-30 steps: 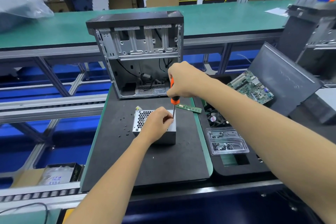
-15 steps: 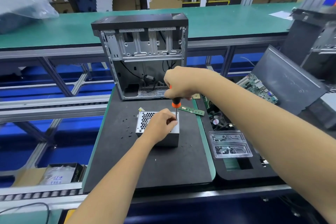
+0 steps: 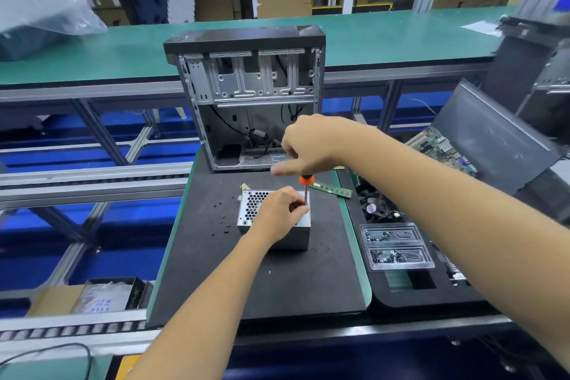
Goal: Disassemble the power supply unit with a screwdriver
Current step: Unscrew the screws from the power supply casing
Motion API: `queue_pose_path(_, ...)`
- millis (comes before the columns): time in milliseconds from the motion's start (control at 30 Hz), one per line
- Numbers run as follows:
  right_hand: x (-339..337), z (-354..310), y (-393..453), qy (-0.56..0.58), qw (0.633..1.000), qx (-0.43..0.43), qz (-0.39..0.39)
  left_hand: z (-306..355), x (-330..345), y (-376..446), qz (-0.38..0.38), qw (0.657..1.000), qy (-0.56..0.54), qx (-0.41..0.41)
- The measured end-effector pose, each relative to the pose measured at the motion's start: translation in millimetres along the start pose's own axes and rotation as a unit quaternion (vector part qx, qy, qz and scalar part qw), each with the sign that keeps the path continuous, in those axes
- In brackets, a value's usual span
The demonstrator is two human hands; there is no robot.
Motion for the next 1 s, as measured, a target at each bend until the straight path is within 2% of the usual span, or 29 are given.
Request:
queue_pose_path(133,-2,-1,5,-0.028,0.999,0.036,-0.001,-1,0,0,-0.008,1.0,0.002,0.002)
queue_pose_path(300,-6,-14,-5,0.017,0.998,-0.057,-0.035,0,-1,0,-0.002,1.0,-0.001,0.002)
queue_pose_path(400,-3,-24,-8,0.032,0.995,-0.077,-0.045,-2,-1,1,-0.003,1.0,0.008,-0.002)
queue_pose_path(500,-2,-22,-6,0.016,0.999,-0.032,-0.011,-2,0,1,-0.003,1.0,0.008,-0.006)
queue_pose_path(600,-9,-16,-4,-0.102,0.994,0.03,0.013,-2,1,2,-0.008,1.0,0.005,-0.007)
queue_pose_path(700,-7,-9,-3,-0.038,0.998,0.039,-0.014,-3,1,2,-0.011,1.0,0.004,-0.01)
queue_pose_path(767,-7,-9,-6,-0.001,0.999,0.011,-0.037,-2,0,3,-0.006,1.0,0.002,-0.012)
queue_pose_path(867,-6,-11,-8,0.02,0.998,-0.021,-0.051,-2,-1,3,-0.004,1.0,0.005,-0.015)
queue_pose_path(1000,-2,-10,-7,0.028,0.998,-0.003,-0.065,0,-1,2,0.001,1.0,0.003,-0.019)
Point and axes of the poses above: each hand's wrist, its own y-axis towards the middle knuckle, its own x-axis out of the palm, z = x × y, the point moved 7 cm from there along y, towards the middle knuckle, and after that the axes turned 8 degrees about -z, right-handed, at the moved point
